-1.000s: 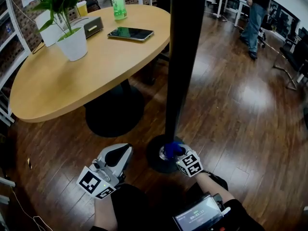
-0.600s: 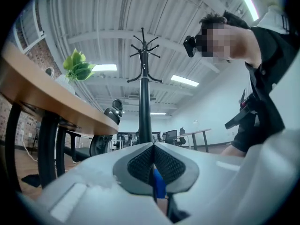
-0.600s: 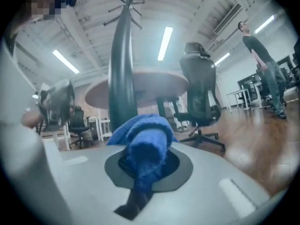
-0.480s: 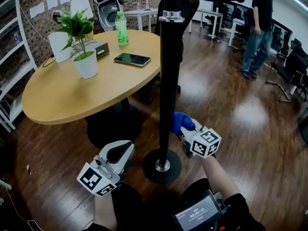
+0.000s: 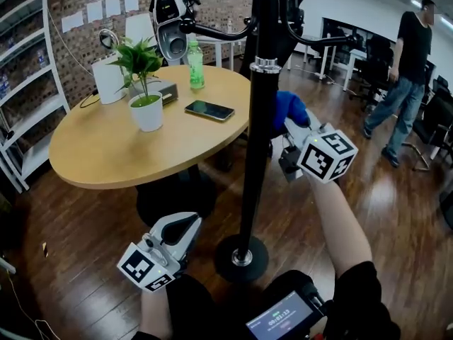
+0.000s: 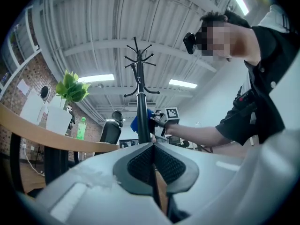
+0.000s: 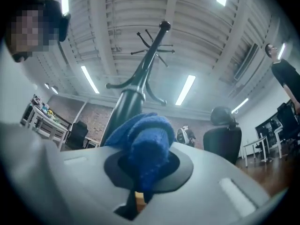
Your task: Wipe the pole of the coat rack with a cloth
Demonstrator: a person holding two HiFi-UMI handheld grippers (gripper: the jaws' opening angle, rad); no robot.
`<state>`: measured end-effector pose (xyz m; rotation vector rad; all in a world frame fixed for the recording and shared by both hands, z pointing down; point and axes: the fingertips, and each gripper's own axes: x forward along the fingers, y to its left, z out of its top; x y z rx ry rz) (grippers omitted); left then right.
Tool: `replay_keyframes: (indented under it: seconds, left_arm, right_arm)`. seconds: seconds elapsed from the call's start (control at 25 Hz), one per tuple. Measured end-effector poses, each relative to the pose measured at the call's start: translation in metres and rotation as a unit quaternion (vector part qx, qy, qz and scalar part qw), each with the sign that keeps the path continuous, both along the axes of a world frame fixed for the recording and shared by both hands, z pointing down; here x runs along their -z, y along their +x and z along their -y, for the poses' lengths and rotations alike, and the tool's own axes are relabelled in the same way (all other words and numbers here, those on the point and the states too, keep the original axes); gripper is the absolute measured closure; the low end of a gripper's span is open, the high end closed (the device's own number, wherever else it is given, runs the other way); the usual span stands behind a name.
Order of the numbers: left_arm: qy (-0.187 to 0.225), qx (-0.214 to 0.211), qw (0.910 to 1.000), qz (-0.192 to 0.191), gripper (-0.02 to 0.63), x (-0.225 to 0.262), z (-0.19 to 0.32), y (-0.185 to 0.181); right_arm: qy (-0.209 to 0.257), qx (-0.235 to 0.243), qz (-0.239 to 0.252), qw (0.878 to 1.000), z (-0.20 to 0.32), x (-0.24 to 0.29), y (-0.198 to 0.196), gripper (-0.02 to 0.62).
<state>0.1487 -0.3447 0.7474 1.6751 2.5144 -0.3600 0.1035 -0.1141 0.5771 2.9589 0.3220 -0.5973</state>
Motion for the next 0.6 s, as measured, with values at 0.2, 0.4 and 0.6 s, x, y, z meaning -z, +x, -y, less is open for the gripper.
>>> replay_keyframes:
  seconds: [0.2,0.4,0.6]
  left_arm:
    - [-0.005,0.004,1.0000,-0.003,0.614,0.004,-0.002,-0.003]
    - [0.012,0.011,0.9998,0.007,0.614,-0.013,-0.005,-0.003]
    - [0.046,0.004,0.9989,0.011,0.614,-0.039,-0.011,-0.001]
  right_arm:
    - [-0.027,0.000,-0.034,0.999,0.002,0.055,-0.002,0.578]
    - [0.020,0.033,0.022,0.999,-0.003,-0.052,0.016,0.580]
    - [0.098,0.064,0.094,0.989,-0.001,-0.235,0.021,0.580]
